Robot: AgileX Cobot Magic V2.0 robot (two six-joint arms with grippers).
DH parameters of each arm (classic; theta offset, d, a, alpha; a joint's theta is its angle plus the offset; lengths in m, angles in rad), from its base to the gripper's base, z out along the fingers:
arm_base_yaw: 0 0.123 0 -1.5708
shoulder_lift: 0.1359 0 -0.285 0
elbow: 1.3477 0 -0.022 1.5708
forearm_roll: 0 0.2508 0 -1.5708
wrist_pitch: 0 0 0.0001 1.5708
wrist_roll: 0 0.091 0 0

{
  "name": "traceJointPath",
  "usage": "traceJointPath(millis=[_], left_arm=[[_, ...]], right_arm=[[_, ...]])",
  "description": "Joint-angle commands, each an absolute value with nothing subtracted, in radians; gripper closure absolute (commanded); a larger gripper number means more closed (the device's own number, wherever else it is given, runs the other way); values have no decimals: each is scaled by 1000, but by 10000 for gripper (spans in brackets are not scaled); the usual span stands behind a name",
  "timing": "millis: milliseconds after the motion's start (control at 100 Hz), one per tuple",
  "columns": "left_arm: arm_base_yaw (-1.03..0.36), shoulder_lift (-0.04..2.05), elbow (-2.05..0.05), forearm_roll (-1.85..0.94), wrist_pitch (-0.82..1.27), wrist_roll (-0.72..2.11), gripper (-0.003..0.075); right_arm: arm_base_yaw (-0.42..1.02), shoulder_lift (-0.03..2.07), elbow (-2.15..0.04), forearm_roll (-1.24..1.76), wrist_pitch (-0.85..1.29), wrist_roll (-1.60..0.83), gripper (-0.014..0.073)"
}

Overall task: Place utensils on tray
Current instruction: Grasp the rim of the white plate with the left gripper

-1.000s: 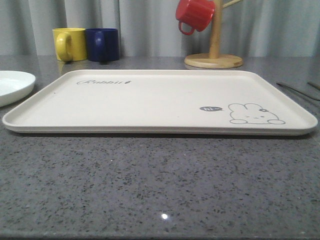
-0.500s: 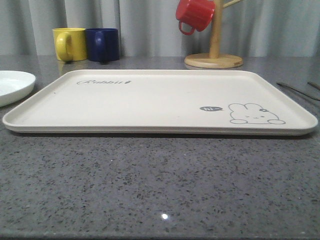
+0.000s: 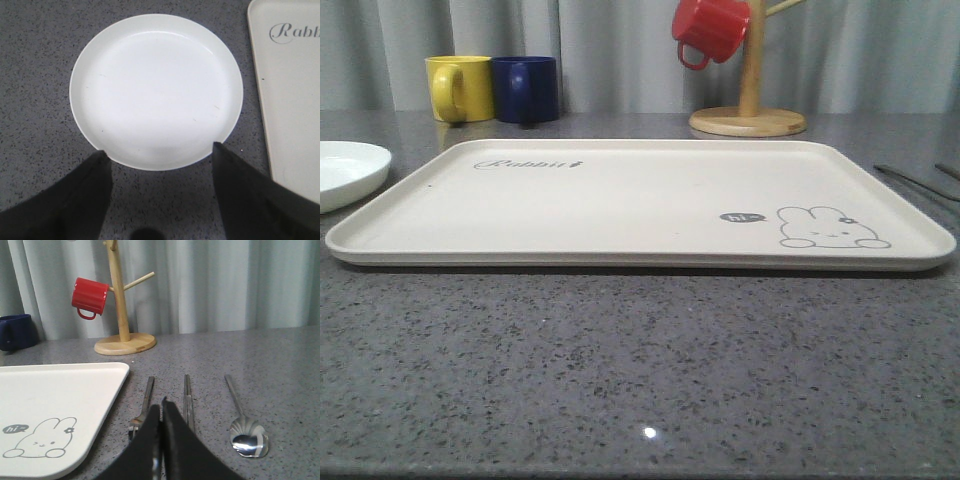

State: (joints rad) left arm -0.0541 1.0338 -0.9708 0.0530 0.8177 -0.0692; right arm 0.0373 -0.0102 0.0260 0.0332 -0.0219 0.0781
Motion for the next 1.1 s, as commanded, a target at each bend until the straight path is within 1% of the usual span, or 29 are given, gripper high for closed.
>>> traceJointPath(millis=[0, 270, 500, 720, 1030, 1090], left_arm=[[-32, 1090, -1040, 59, 754, -91, 310], [107, 1310, -1160, 57, 755, -66, 310], [171, 1481, -1238, 55, 782, -16, 310], [185, 1590, -1273, 52, 784, 11, 310], [185, 1674, -1278, 50, 786, 11, 311], [185, 1681, -1278, 50, 789, 11, 329]], right_arm=[[31, -33, 9, 32, -106, 69, 662], [31, -33, 9, 32, -106, 69, 662], [31, -33, 9, 32, -106, 69, 662], [31, -33, 9, 32, -106, 69, 662], [31, -33, 9, 32, -106, 69, 662], [31, -33, 9, 32, -106, 69, 662]])
